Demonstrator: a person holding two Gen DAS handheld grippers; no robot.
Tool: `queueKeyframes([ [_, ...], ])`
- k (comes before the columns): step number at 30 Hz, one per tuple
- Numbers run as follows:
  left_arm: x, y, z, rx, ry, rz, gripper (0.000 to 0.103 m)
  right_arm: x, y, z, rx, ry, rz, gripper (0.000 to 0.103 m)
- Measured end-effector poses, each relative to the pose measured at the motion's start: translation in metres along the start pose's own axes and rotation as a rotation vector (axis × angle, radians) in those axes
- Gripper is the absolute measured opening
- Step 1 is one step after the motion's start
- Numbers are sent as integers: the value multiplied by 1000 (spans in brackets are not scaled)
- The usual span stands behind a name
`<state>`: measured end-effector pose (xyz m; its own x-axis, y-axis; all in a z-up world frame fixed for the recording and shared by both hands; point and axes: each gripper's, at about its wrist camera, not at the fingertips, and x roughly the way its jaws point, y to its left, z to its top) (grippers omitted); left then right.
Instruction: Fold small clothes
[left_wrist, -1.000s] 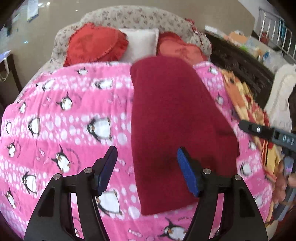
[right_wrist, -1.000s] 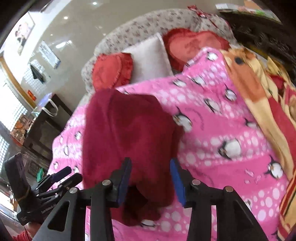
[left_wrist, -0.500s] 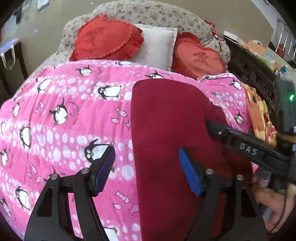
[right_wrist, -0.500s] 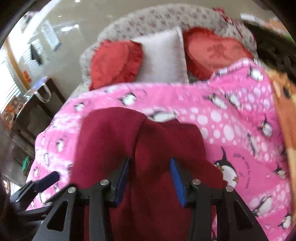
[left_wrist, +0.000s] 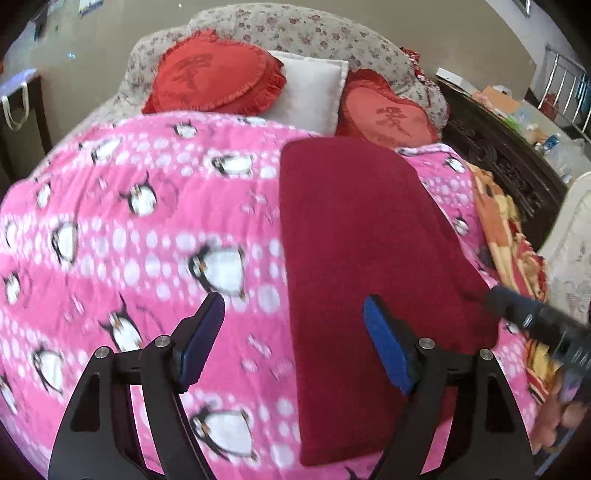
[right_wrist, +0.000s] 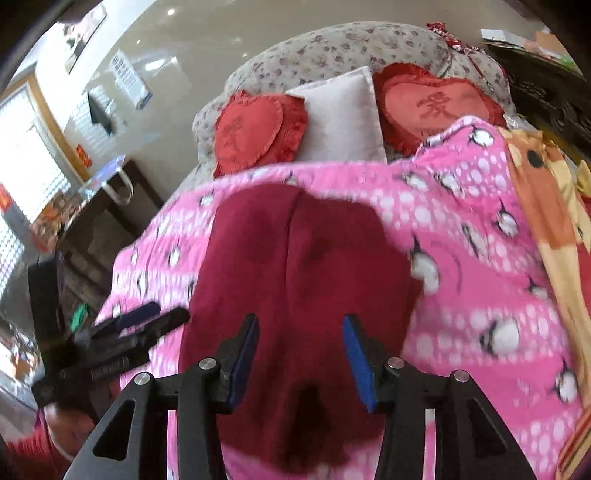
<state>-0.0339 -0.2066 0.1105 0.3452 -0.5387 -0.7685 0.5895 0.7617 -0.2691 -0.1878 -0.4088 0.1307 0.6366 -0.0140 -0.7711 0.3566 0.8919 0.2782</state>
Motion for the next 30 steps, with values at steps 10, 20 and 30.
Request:
queueKeyframes([
  [10,4,-16,-16,46,40,-4,79,23,-8,-37,-60,62,-151,45],
  [20,0,-7,-11,28,44,-9,79,9,-40,-27,156,8,9,76],
  [30,32,-3,-4,-35,106,-134,91,64,-73,-31,285,55,207,87],
])
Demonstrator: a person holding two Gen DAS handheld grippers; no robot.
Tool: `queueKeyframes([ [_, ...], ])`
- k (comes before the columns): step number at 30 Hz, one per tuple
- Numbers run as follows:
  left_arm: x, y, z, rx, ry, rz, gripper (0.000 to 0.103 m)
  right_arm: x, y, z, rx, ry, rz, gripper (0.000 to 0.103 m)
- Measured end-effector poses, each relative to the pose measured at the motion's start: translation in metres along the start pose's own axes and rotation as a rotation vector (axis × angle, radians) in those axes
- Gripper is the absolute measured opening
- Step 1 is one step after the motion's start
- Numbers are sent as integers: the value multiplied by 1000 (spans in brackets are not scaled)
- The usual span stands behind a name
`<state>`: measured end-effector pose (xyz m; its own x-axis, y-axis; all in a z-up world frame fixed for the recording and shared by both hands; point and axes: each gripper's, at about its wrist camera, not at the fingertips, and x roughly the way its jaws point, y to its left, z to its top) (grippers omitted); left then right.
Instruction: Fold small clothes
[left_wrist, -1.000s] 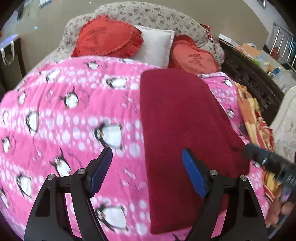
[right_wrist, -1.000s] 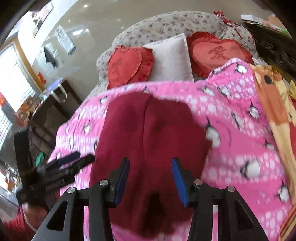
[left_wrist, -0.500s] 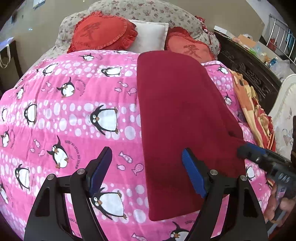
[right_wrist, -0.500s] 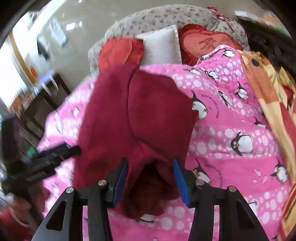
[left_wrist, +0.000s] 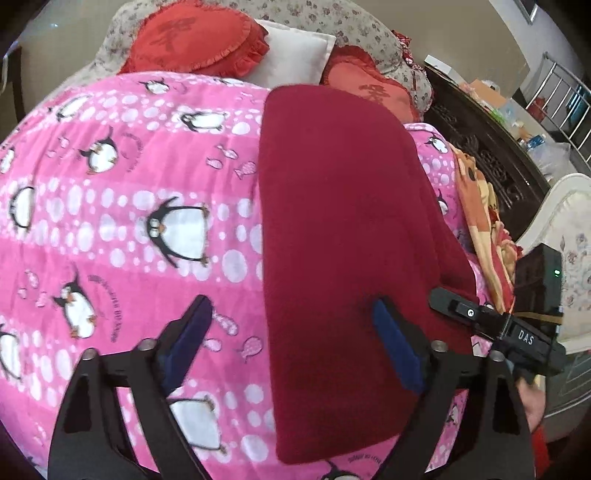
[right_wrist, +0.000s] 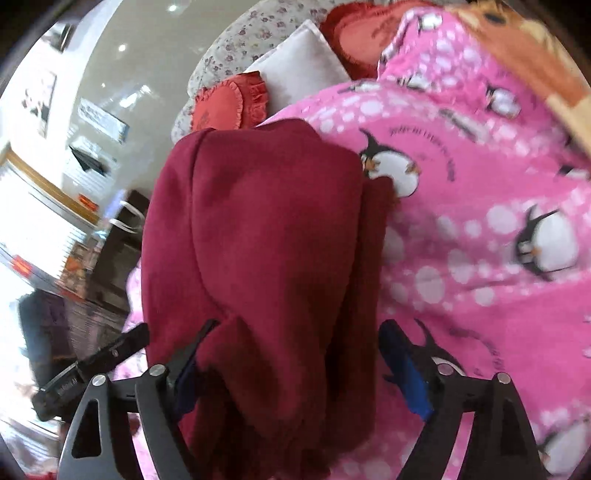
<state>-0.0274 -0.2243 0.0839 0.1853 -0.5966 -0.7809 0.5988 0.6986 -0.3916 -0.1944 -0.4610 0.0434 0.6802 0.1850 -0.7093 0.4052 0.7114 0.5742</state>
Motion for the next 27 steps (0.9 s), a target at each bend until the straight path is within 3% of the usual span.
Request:
queueKeyframes([
  [4,22,5,2,-62,56,-82,99,16,-8,5,66,3,109,87],
  [6,34,11,2,-131,101,-141,100,18,-3,5,72,-7,125,71],
  [7,35,13,3,-159,113,-164,95,17,1,5,64,-9,123,69],
  [8,35,14,3,-173,120,-195,81,14,8,5,39,-16,98,61],
  [10,23,7,3,-132,112,-232,64,4,22,4,-15,-27,64,49],
  [14,-11,-9,-3,-4,56,-170,53,-23,51,-1,-66,-61,92,40],
  [20,-88,13,-25,25,14,-155,53,-44,110,-32,-129,-32,164,40],
  [24,-122,44,-60,14,45,-82,53,-25,136,-72,-124,53,232,40],
  [27,-118,65,-89,18,80,15,53,7,136,-103,-84,171,186,51],
])
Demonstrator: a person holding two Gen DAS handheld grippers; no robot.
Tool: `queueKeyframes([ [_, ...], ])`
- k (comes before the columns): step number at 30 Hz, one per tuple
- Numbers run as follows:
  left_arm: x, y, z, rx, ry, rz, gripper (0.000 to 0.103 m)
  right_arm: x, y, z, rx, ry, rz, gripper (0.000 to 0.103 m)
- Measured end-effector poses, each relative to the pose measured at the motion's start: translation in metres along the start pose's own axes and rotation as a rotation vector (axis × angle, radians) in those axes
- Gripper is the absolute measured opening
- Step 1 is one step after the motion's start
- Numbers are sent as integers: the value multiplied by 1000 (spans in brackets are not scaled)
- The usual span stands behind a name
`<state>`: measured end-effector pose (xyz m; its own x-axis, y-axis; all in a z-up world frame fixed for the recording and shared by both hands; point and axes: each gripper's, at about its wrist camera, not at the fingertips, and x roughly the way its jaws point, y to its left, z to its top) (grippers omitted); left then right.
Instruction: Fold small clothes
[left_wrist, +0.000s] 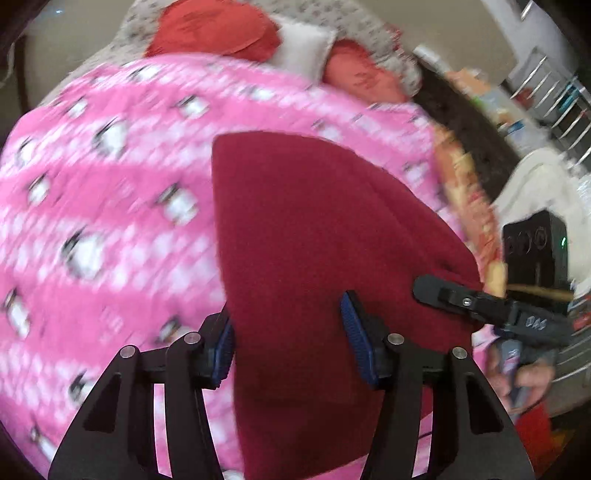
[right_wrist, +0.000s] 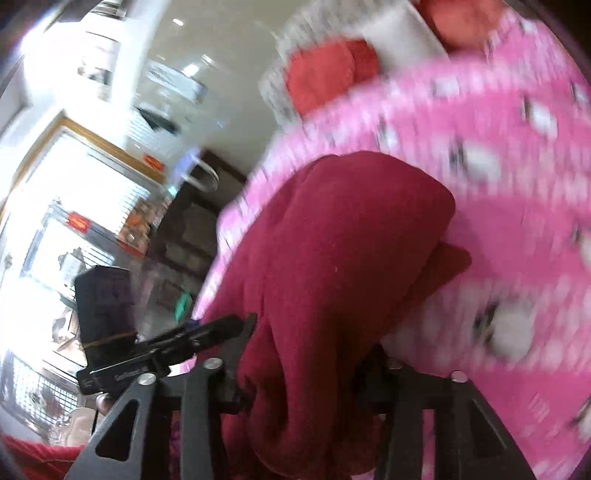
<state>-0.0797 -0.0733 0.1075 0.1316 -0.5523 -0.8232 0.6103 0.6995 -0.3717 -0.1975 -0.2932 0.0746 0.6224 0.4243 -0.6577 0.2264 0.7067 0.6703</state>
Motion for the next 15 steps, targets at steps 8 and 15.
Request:
queueKeyframes([
  [8,-11,18,-31,-58,-45,73,55,-30,5,-25,-16,-16,-173,53],
  [15,-11,3,-20,-30,-104,151,59,-30,64,-11,-237,-140,-255,53],
])
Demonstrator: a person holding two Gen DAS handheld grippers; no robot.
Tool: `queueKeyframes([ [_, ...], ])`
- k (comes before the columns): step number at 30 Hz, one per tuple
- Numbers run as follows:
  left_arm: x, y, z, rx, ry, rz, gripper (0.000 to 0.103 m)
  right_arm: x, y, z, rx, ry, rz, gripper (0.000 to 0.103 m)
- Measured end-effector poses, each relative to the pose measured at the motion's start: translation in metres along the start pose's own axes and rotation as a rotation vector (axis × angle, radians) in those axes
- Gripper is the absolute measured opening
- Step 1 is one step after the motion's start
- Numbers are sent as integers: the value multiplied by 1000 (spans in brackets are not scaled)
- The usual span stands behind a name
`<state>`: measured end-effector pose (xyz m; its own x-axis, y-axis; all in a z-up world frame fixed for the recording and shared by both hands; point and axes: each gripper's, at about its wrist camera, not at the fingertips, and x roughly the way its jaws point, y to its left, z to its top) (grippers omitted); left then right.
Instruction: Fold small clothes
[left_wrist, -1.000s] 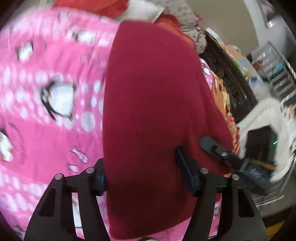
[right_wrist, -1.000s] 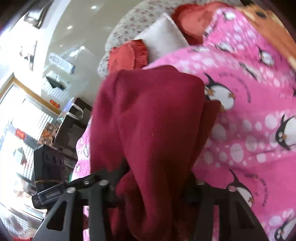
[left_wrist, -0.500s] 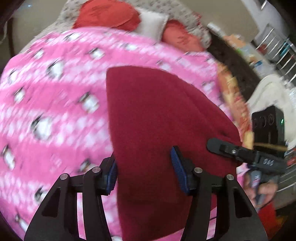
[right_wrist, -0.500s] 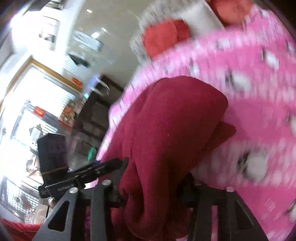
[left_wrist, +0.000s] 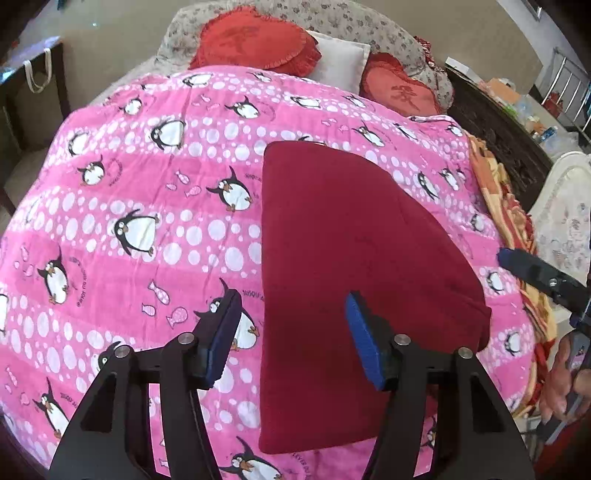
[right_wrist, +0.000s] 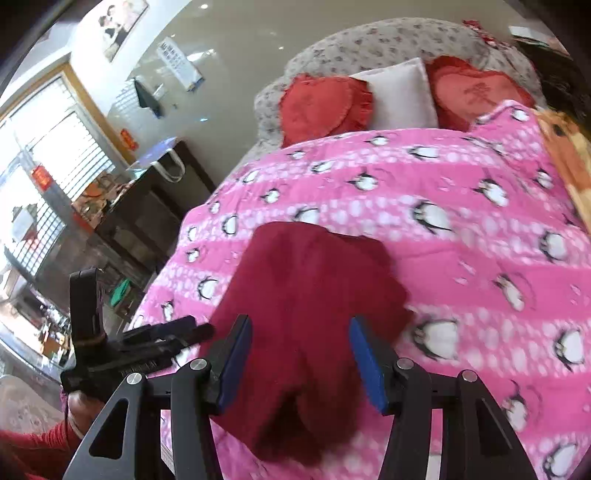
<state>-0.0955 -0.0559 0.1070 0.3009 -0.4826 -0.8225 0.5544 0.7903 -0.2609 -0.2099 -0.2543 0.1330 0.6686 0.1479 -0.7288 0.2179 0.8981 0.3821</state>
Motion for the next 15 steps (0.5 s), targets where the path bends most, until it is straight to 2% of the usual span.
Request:
queueKeyframes([
  [2,0,-5,-1,15,-15,27,59,18,7,-2,-25,27,-21,50],
  [5,-2,-10,-3,40,-40,57,59,59,10,-11,-81,107,-163,47],
  [7,-3,-12,-4,53,-54,79,59,74,5,-28,-95,167,-205,47],
  [9,-5,-15,-5,65,-68,102,59,80,8,-36,-132,153,-238,47],
  [12,-11,-16,-6,71,-90,119,59,73,10,-33,-134,139,-238,47],
  [15,-18,-16,-5,58,-110,116,59,54,10,-26,-91,111,-203,47],
])
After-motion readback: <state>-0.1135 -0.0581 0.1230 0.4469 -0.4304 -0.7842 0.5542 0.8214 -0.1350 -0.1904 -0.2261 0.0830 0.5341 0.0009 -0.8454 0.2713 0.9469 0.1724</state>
